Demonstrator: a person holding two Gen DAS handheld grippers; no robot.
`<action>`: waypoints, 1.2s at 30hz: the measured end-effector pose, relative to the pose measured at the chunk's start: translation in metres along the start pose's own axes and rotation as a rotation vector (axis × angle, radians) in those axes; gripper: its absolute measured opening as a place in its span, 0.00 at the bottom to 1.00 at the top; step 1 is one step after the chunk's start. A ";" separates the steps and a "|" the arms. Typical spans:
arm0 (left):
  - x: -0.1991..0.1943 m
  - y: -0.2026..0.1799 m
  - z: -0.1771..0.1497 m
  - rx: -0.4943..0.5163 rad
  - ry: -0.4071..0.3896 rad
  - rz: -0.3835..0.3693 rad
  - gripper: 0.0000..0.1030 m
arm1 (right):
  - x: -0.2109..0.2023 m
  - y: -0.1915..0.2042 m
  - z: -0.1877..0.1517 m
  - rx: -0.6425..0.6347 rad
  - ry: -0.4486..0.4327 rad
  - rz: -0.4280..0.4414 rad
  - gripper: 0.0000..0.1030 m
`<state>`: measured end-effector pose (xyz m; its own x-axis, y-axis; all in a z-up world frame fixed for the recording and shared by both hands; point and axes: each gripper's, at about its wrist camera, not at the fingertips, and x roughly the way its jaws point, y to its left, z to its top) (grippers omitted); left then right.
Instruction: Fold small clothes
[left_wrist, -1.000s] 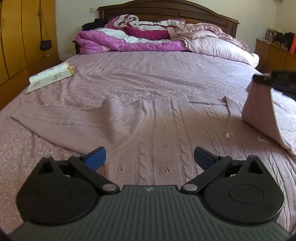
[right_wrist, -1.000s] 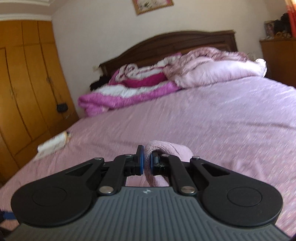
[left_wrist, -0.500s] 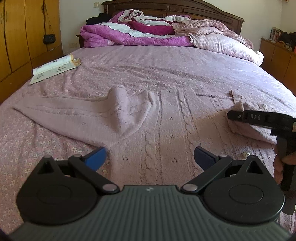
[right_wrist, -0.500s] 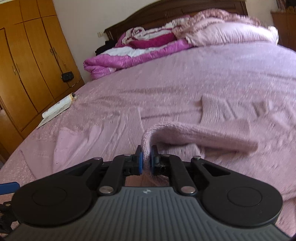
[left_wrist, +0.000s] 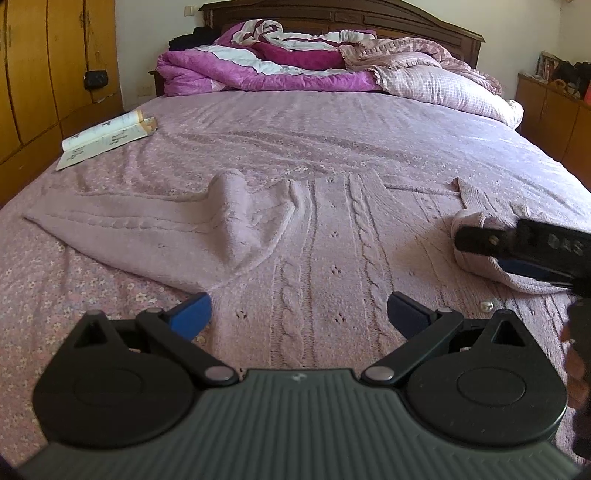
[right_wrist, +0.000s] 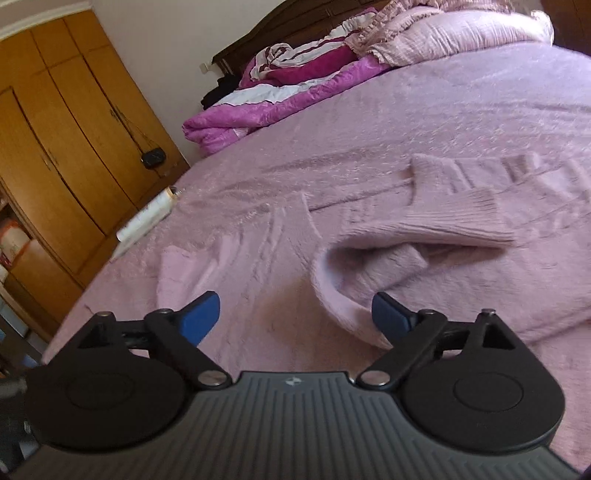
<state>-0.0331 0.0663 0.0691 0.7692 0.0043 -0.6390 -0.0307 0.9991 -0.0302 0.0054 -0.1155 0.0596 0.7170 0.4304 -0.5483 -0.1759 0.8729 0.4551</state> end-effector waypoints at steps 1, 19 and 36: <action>0.000 0.000 0.000 0.000 -0.001 0.000 1.00 | -0.006 -0.001 -0.001 -0.011 0.002 -0.010 0.92; -0.004 -0.026 0.008 0.039 -0.021 -0.007 1.00 | -0.097 -0.049 -0.031 -0.111 -0.201 -0.291 0.96; 0.015 -0.115 0.035 0.296 -0.121 -0.060 1.00 | -0.063 -0.080 -0.031 -0.186 -0.175 -0.449 0.50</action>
<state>0.0043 -0.0470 0.0898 0.8349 -0.0681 -0.5462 0.1906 0.9667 0.1708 -0.0461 -0.2056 0.0358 0.8487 -0.0269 -0.5283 0.0695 0.9957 0.0609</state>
